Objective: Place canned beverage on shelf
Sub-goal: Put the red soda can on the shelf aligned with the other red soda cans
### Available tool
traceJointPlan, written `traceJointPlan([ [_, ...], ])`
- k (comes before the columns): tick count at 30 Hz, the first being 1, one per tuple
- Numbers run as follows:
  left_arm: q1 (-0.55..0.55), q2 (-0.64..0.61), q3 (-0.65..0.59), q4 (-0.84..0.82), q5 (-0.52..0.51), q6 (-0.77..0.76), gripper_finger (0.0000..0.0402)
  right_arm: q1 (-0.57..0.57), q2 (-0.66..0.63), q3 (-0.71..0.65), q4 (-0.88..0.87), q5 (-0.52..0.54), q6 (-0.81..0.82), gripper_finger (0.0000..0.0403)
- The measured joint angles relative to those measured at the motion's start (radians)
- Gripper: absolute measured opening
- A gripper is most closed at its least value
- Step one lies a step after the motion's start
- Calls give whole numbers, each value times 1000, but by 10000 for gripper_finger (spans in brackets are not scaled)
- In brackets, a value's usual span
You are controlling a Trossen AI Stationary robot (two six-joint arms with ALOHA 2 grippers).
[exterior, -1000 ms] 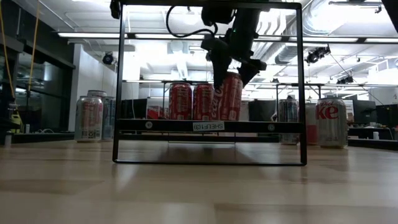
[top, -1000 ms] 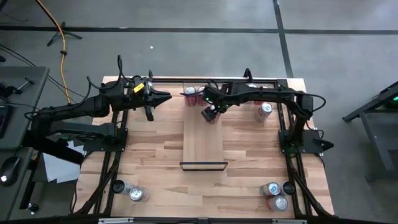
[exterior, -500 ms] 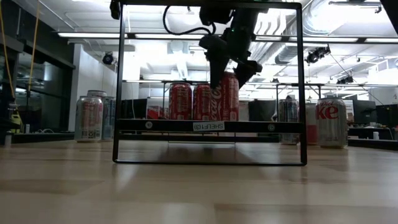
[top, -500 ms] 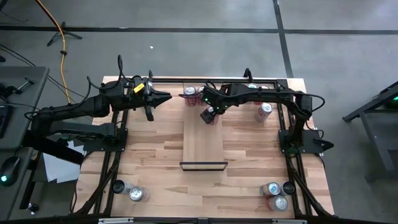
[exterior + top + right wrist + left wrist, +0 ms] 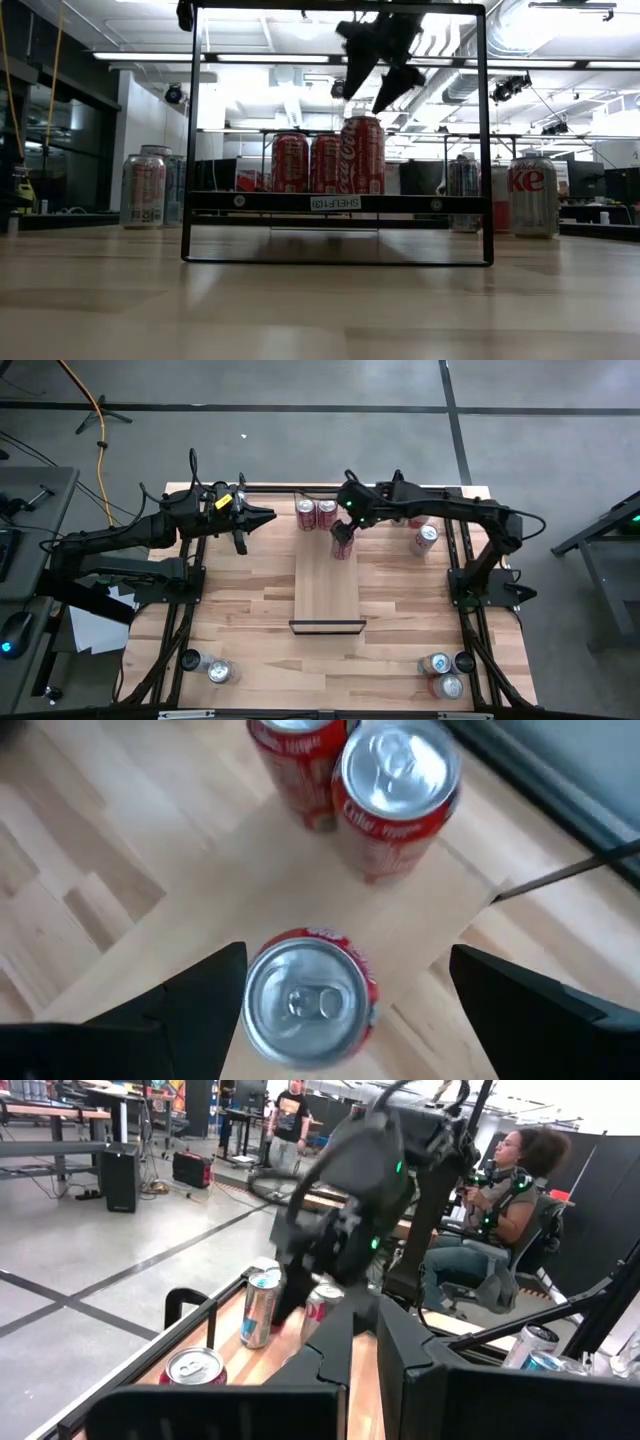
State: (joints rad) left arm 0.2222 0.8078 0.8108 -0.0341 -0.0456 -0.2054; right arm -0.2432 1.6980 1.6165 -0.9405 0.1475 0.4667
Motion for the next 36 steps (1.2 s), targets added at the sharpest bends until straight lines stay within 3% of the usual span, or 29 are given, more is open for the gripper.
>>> traceJointPlan([
  [4,0,0,0,0,0,12,0,32,-50,0,-10,-4,-60,324],
  [7,0,0,0,0,-5,24,0,79,-86,-18,-24,13,-106,288],
  [10,0,0,0,-1,-16,24,0,129,-120,-90,-27,28,-104,215],
  [14,0,0,0,-1,-19,25,0,187,-175,-257,20,19,-46,58],
  [16,0,0,0,0,-19,25,0,208,-206,-364,124,-16,-3,18],
  [19,0,0,0,0,-21,27,0,224,-241,-512,366,-74,94,28],
  [24,0,0,0,0,-23,27,0,219,-239,-660,654,-64,287,5],
  [31,0,0,0,0,-30,27,0,217,-191,-701,741,72,443,3],
  [36,0,0,0,-1,-50,27,0,216,-175,-701,790,139,454,1],
])
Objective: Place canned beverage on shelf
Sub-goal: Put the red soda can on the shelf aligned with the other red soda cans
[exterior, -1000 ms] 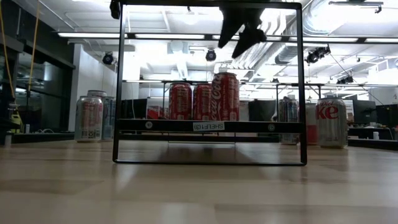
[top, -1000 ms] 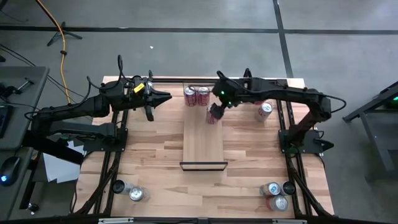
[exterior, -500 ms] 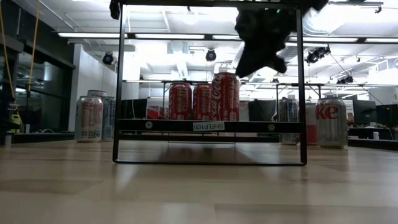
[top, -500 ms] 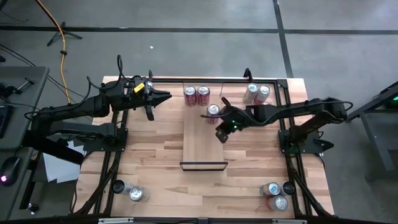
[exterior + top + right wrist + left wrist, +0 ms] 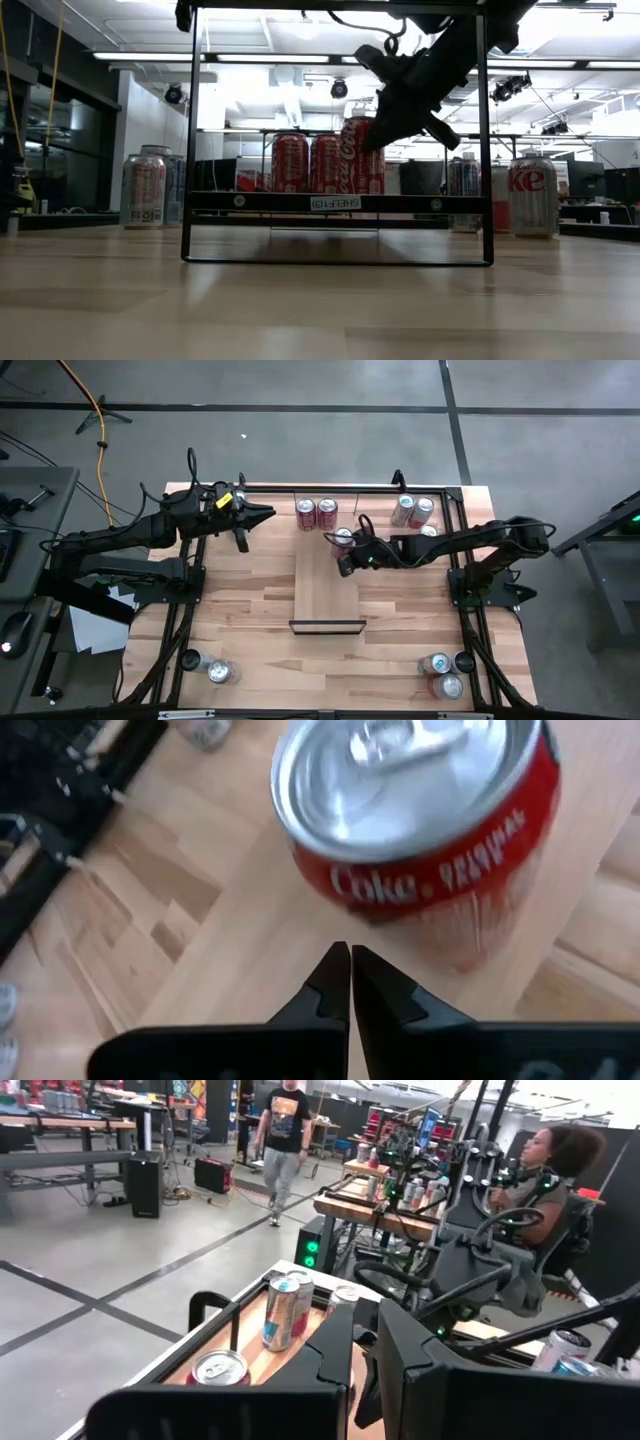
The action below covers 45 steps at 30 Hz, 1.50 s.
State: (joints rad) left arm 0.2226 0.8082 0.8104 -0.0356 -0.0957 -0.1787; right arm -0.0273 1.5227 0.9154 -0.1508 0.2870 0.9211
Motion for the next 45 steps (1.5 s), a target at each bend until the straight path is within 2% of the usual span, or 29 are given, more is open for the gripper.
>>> traceJointPlan([
  [19,0,0,0,1,-6,-1,0,-116,4,0,143,31,-21,0],
  [26,0,0,0,1,-6,-1,0,-124,17,0,190,43,45,0],
  [32,0,0,0,3,-5,-1,0,-115,99,0,269,22,158,0],
  [39,0,0,0,3,-5,-3,0,-116,130,1,308,145,200,0],
  [45,0,0,0,3,-5,-3,0,-139,130,1,304,175,199,0],
])
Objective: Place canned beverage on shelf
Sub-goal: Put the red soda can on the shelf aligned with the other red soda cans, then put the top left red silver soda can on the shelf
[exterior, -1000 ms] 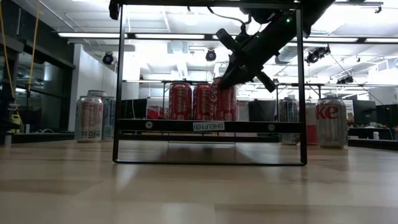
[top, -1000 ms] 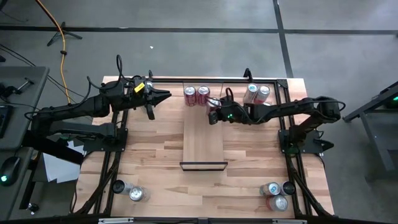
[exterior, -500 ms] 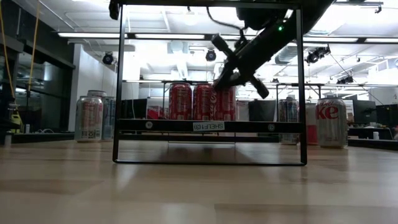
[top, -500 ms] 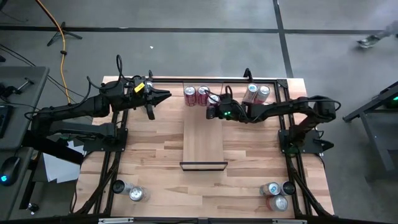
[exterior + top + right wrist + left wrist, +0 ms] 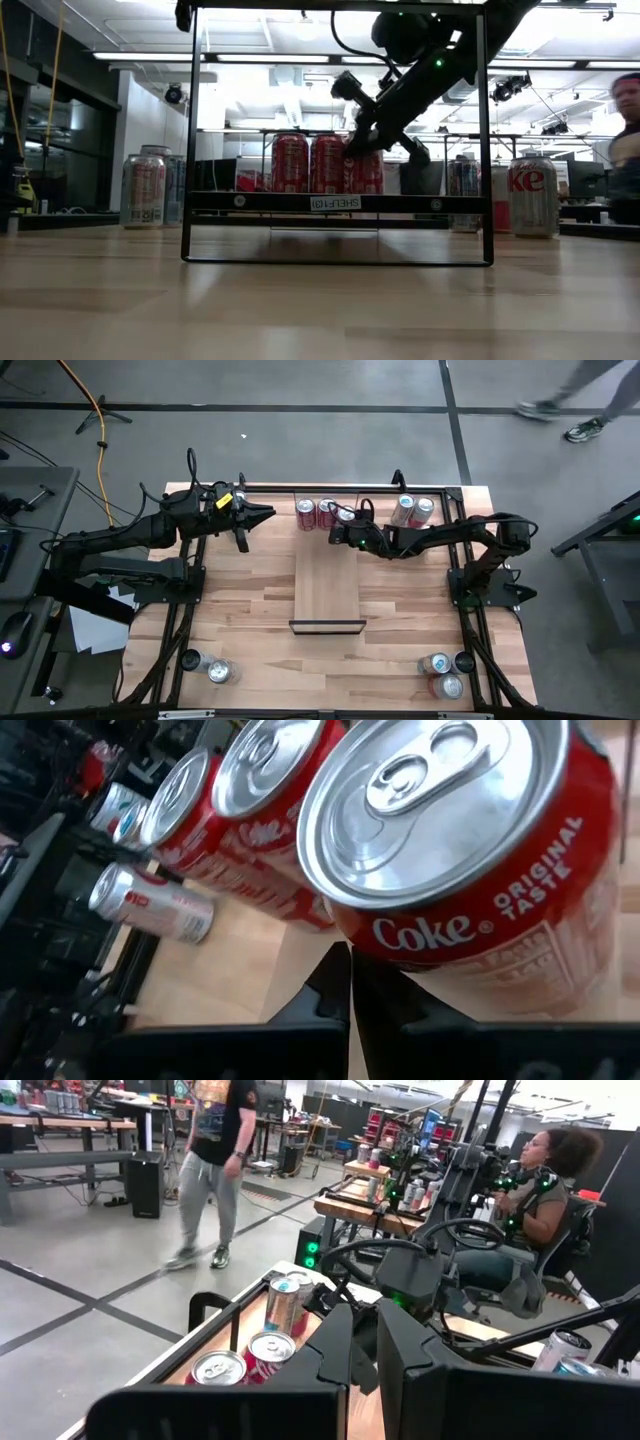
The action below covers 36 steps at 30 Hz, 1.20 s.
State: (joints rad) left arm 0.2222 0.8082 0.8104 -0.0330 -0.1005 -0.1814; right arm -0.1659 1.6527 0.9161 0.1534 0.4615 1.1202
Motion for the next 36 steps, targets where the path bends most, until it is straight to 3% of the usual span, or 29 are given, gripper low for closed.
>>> traceJointPlan([
  [9,0,0,0,-1,0,1,0,-53,0,0,21,-24,-68,0],
  [15,0,0,0,-1,0,2,0,-70,-19,0,44,-189,-226,0],
  [19,0,0,0,-2,0,2,0,-67,-114,0,-113,-299,-396,0],
  [24,0,0,0,-8,-22,3,0,-76,-284,-1,-365,-237,-572,0],
  [36,30,50,0,45,42,2,0,-148,-620,-1,-398,-363,-805,0],
])
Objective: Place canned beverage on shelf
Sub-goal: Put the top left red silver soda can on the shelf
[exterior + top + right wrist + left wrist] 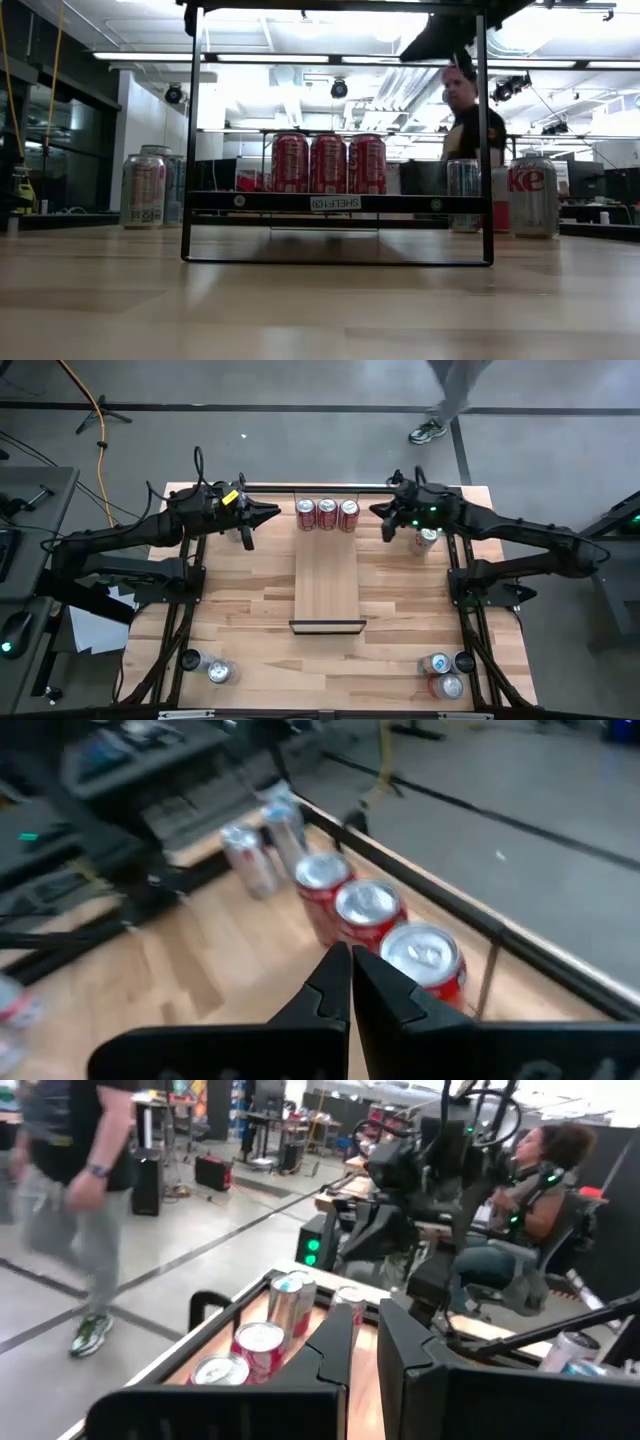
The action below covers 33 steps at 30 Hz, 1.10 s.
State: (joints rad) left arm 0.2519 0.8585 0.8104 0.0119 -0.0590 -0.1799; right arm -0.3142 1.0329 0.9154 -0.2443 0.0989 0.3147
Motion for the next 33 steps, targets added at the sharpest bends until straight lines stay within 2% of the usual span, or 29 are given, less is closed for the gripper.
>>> traceJointPlan([
  [5,1,10,0,-7,30,0,0,-20,-69,0,33,-164,-60,0],
  [9,0,10,0,-6,55,-2,0,-19,-76,0,132,-239,-105,0],
  [22,1,9,0,-8,54,-28,0,-20,-64,0,151,-231,-136,0],
  [26,1,9,5,-21,-10,-45,13,-20,-64,0,151,-211,-133,0],
  [29,16,9,68,-172,-65,-62,47,-20,-64,0,151,-192,-113,0],
  [33,60,35,168,-497,-152,-89,116,-20,-64,0,135,-141,-87,0],
])
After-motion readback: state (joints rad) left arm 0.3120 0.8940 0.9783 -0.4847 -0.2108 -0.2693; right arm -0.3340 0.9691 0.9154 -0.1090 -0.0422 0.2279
